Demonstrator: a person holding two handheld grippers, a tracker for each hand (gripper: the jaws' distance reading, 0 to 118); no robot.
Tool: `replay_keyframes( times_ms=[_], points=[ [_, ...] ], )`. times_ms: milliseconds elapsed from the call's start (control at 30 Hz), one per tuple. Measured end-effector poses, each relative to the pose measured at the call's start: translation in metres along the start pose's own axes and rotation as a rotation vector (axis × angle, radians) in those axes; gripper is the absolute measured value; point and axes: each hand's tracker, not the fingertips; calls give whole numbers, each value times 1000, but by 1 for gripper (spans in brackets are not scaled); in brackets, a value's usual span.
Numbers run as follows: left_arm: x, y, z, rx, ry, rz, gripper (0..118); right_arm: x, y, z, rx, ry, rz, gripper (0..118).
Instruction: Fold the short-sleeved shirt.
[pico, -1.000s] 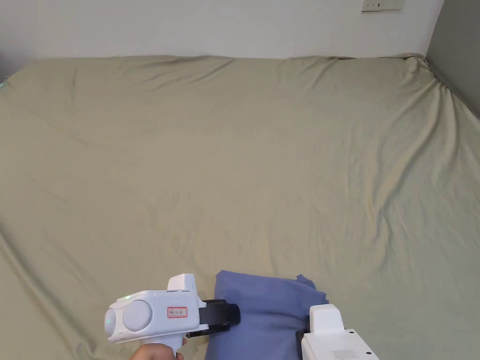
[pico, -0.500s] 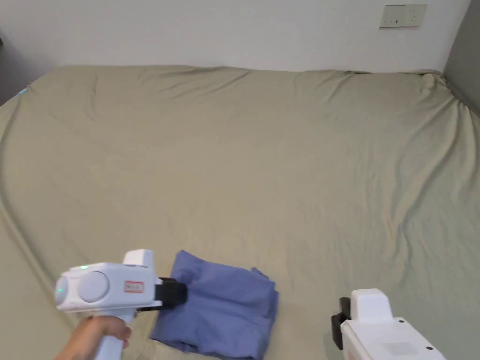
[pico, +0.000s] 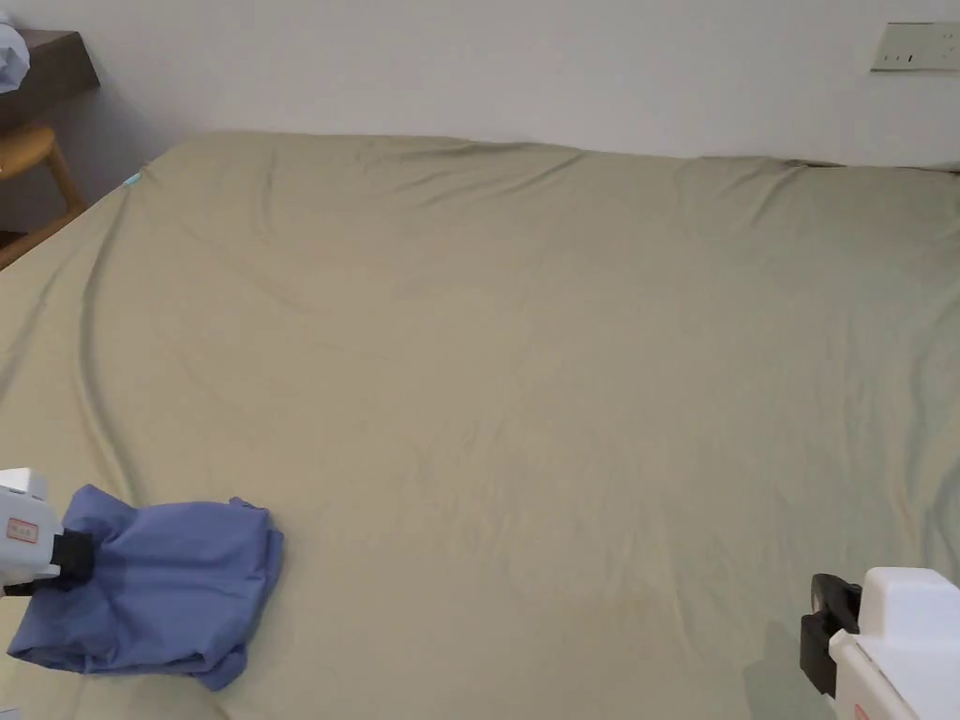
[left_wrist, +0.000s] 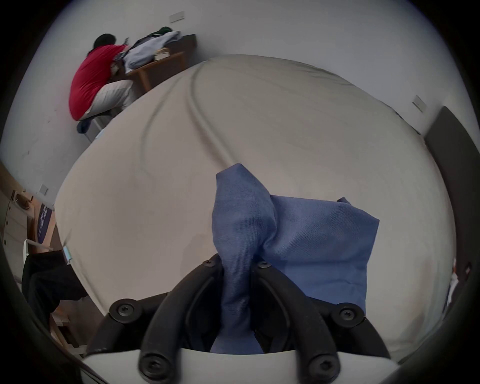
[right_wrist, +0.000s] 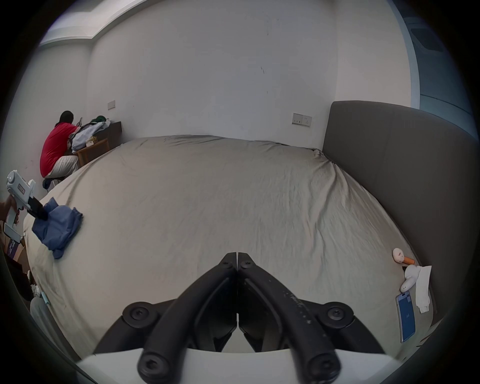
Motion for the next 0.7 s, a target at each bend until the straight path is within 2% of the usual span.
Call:
replay_keyframes(
  times_ms=[67,100,133,167,200,233,300,433,700],
  points=[
    [-3,-1,-2,3,-12,-2,20,-3,5,-4,2,-7,8,2],
    [-4,0,-6,2,-26,-3,28,-3,7,-6,2,-10,11,2],
    [-2,1,-8,2,-26,-7,42,-3,7,-7,2,-10,11,2],
    [1,1,-9,-1,1,-19,66,-3,8,-8,2,-10,11,2],
    [3,2,-8,3,15,-19,98,-3,8,-8,2,-10,11,2],
    [3,2,-9,10,21,-14,98,-3,9,-7,4,-9,11,2],
    [6,1,-1,25,15,11,118,-1,10,-4,11,-12,9,2],
    [17,4,29,108,-29,60,109,6,15,6,46,-8,0,2],
    [93,-4,154,525,-111,34,105,28,46,43,196,-22,-7,2]
  ],
)
